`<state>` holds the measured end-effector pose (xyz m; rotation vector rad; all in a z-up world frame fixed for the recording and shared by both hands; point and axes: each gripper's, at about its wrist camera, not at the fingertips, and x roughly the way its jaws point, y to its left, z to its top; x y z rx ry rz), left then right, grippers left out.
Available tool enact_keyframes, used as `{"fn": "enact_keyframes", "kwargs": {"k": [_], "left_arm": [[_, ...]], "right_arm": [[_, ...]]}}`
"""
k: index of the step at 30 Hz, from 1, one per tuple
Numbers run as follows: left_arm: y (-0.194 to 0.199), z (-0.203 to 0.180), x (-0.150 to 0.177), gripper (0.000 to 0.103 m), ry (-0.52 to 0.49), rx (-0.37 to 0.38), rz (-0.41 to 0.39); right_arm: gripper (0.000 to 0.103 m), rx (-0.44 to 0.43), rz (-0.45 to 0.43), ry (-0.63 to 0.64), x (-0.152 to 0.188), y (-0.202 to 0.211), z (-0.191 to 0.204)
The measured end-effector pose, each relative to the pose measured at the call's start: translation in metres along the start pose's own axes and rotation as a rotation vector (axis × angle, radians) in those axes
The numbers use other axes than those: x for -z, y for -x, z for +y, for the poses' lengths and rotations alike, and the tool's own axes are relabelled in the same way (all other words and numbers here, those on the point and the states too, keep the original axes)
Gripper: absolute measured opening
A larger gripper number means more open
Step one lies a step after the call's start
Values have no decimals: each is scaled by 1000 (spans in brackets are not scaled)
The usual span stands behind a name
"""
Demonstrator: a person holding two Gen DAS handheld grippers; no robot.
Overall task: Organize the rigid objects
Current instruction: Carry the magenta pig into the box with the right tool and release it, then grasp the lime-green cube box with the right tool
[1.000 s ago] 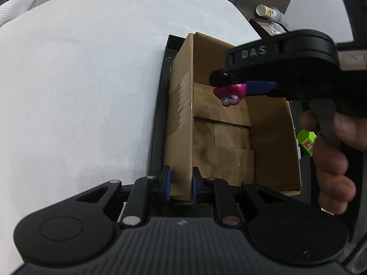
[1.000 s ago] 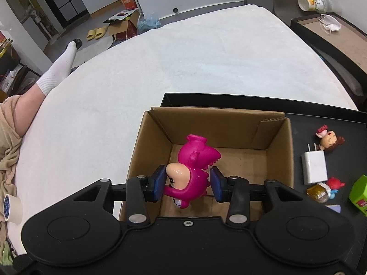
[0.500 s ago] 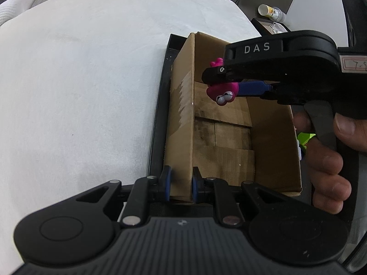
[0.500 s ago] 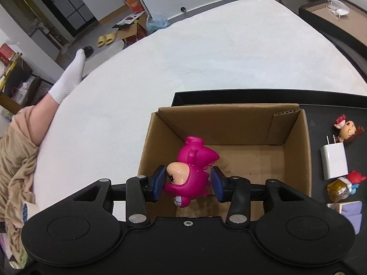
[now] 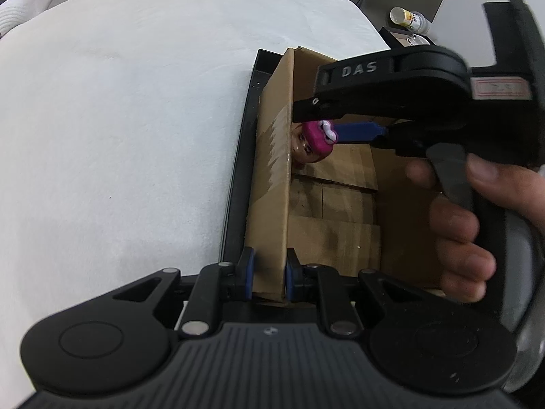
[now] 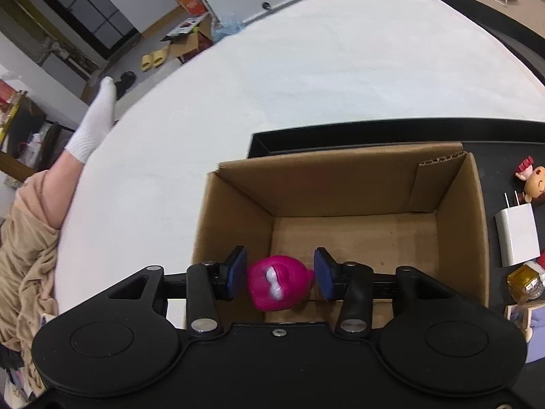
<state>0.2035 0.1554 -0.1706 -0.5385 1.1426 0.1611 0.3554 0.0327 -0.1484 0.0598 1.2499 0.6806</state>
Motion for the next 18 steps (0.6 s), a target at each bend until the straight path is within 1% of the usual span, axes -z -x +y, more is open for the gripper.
{"fn": "enact_keyframes", "kwargs": {"k": [1,2,8,11,18], "left_arm": [[0,0,0,17,1,-1,1],[0,0,0,17,4,-1,2],[-1,0,1,17,7,-4,0],[-2,-1,1,17,6,-6,-1],[-2,-1,1,17,5,-9,-3]], "right_arm": [[49,-3,-2,5,0,2,1],[50,-1,-6,6,-1,4,0],[50,-11,-34,10,0,24,-1],[50,-14,-64,14,2,43,-5],[50,12,-129,-26,6,86,-34]]}}
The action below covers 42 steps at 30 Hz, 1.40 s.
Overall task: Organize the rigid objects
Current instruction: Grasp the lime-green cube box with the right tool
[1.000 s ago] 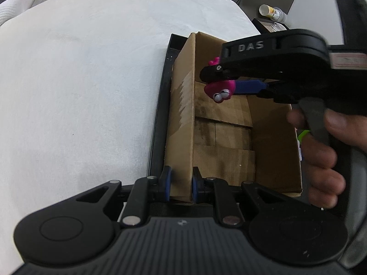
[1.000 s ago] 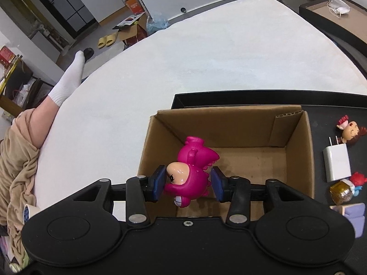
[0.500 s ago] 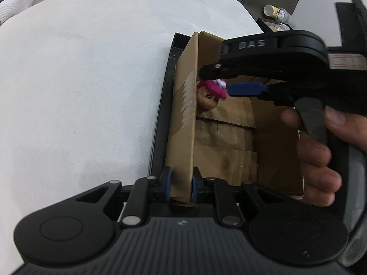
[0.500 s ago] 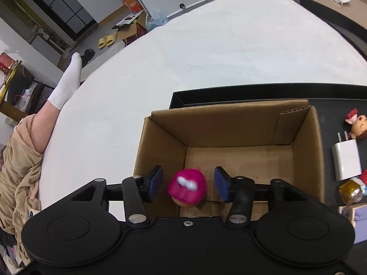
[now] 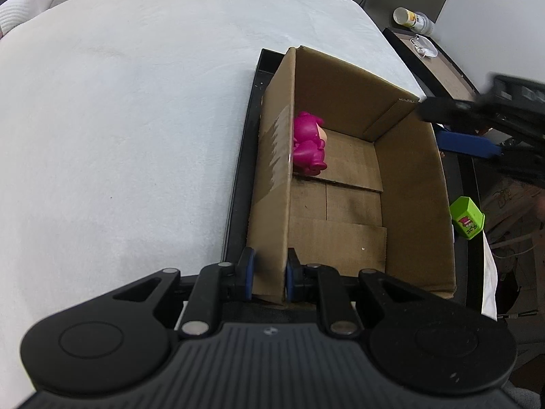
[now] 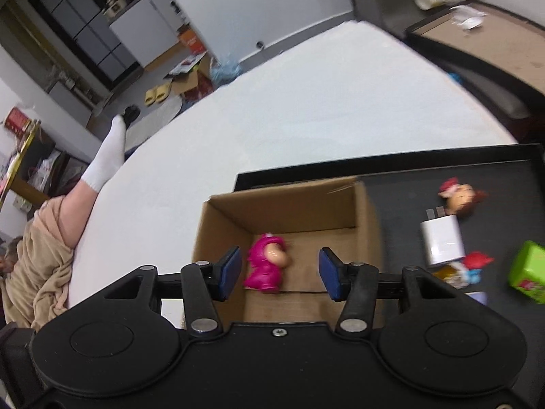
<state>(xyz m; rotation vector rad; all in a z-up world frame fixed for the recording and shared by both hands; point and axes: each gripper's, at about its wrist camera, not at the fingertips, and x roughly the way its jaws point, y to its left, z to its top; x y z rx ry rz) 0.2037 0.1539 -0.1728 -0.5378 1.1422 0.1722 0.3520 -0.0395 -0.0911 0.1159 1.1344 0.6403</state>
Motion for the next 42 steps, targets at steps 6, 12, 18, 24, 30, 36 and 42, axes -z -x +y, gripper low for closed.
{"fn": "enact_keyframes", "kwargs": {"k": [6,12,18,24,30,36,42], "left_arm": [[0,-2,1,17,-5,-8,-1],[0,-4,0,17,-10,-19,0],[-2,-11,1,16,-29,-46,-4],[-5,-17,2,16,-51,-77,-3],[-10,-24,2,16,-66,-110,1],[-15,-26,0,16,-78,-131,13],[-17,-27,-1,16,-78,-137,15]], "right_arm": [[55,54,-46,-33,-1,25,-28],[58,107,-75,-56,4,40,-58],[60,161,-111,-120,11,47,-92],[60,270,-180,-253,21,49,-139],[65,346,-200,-309,28,37,-162],[65,431,-167,-292,32,18,-172],[66,490,-114,-262,37,-8,-169]]}}
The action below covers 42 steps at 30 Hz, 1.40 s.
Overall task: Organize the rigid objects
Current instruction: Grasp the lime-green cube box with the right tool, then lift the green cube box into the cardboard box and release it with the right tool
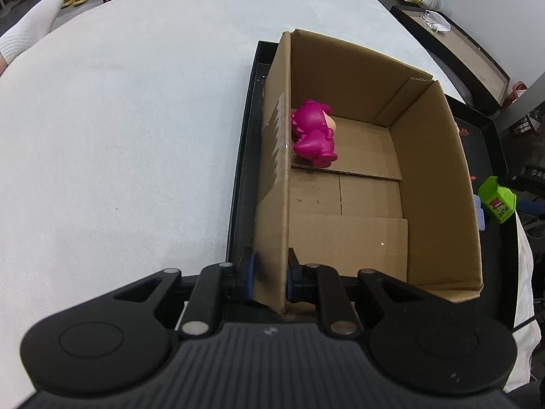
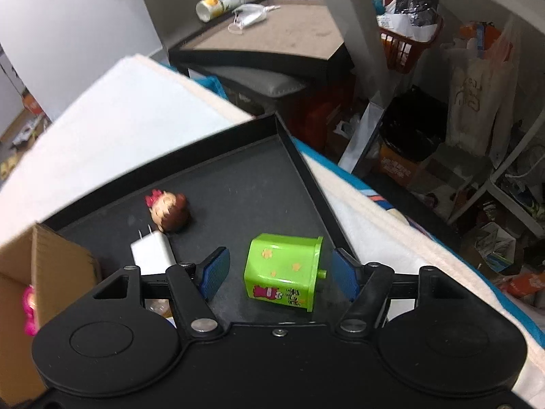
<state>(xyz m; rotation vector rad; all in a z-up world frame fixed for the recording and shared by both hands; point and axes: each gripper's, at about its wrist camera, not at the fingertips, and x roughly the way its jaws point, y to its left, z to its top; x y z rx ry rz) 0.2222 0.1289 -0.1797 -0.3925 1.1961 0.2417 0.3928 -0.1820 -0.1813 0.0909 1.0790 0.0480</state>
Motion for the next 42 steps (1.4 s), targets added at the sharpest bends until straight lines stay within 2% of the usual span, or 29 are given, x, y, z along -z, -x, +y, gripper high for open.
{"fn": "enact_keyframes", "kwargs": {"k": [5,6,7,9,11,15,23,37,42], "left_arm": [[-2,0,0,16,-3,0,4],[-2,0,0,16,-3,-2,4],[-2,-1,0,16,-4,-3,3],[-3,-1,0,16,-7,-6,2],[-5,-2,1,16,-13,-9,1],[-5,-2,2,16,-18,-8,-5],[-3,-2,3,16,-27,-8,-15],[-2,4,2,17,-16,20,1],[-3,5,0,17,-17,28,6]], "right_arm": [[68,46,19,63,8,-15,14],[64,71,9,92,9,-16,17],[56,86,0,109,10,-16,19],[52,92,-12,121,12,-12,20],[52,52,-4,110,11,-10,17],[51,47,-45,111,10,3,17],[51,-43,-88,109,2,30,20],[51,-227,-216,199,3,92,60],[51,-262,-259,237,6,106,78]]}}
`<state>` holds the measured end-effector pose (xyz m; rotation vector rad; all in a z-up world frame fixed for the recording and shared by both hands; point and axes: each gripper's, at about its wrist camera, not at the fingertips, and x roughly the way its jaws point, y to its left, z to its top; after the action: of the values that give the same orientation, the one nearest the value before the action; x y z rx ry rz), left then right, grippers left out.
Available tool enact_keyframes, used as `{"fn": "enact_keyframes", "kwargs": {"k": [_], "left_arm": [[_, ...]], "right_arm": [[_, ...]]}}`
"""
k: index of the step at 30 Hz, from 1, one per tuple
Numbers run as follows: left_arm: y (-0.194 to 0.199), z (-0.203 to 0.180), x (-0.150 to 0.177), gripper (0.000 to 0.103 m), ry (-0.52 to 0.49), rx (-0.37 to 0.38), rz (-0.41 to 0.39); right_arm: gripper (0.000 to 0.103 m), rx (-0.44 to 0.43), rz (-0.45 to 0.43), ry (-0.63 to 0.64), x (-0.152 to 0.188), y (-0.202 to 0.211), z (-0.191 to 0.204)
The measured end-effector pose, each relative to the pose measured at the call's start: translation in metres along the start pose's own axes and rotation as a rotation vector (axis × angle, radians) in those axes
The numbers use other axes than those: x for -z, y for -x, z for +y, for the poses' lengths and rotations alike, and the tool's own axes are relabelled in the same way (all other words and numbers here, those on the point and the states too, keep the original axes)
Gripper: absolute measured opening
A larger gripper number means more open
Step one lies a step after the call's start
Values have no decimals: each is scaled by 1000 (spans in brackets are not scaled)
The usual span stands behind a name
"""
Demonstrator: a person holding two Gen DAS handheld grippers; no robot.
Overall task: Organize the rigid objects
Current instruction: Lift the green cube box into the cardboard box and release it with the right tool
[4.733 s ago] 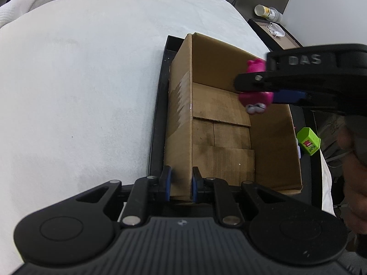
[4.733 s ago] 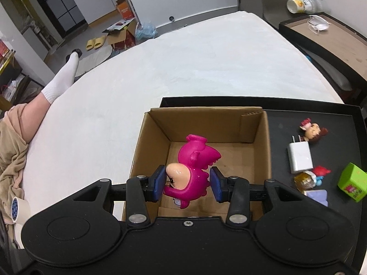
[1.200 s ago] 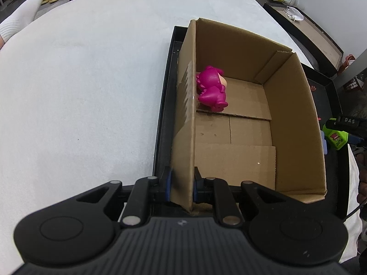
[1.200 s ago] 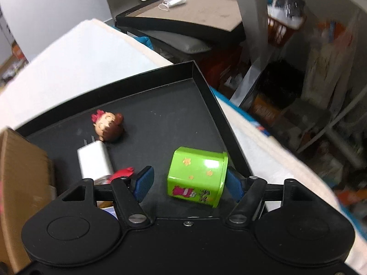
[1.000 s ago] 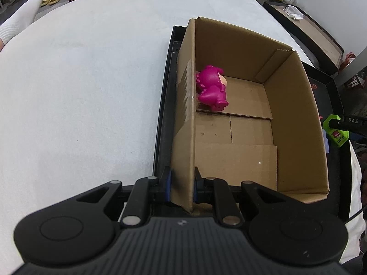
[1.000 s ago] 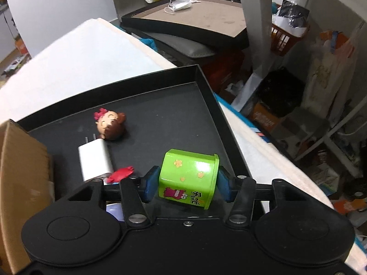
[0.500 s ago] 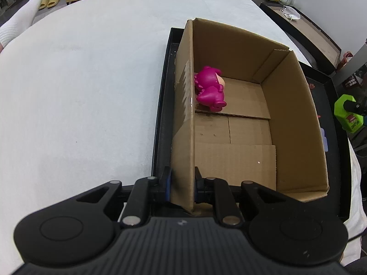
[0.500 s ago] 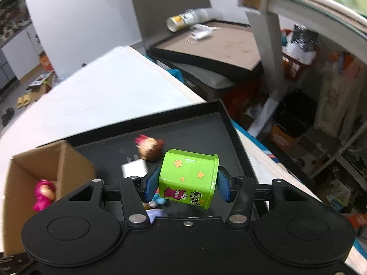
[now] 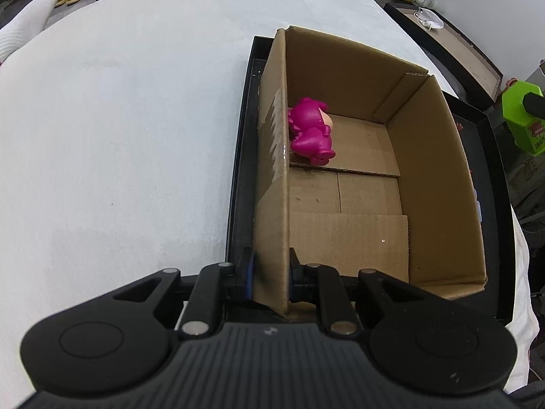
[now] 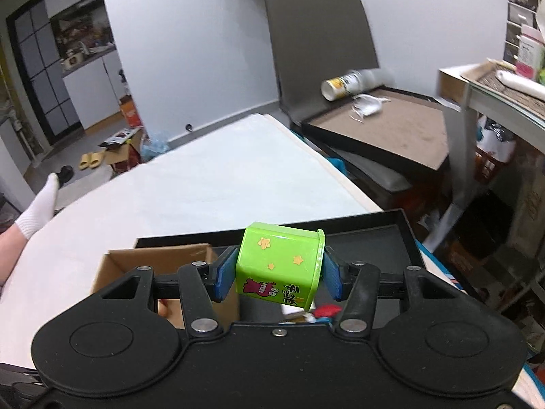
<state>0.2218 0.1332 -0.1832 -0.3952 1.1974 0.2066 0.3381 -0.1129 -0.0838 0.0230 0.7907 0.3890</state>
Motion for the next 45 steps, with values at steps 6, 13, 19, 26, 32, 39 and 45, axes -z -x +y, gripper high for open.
{"fn": "enact_keyframes", "kwargs": {"k": [6,13,19,26,32,39,45], "left_arm": [[-1,2,1,17,-1,10,-2],[-2,-1,1,18,-13,22,-11],[-1,-3,1,18,-24,22,-15],[-2,0,2,18,-16,37,-8],[-2,2,0,18,-12,47,-4],[-1,3,-2,18,-9,52,5],[-1,3,-4,19,-8,49,12]], "right_arm": [[51,-37,-3,28,2,-1,19],[51,-91,-12,84,9,-2,46],[51,-118,1,138,17,-11,66],[52,-132,15,208,28,-28,86],[52,-117,41,250,37,-43,94],[52,-102,58,301,45,-53,104],[52,-100,85,327,49,-66,108]]}}
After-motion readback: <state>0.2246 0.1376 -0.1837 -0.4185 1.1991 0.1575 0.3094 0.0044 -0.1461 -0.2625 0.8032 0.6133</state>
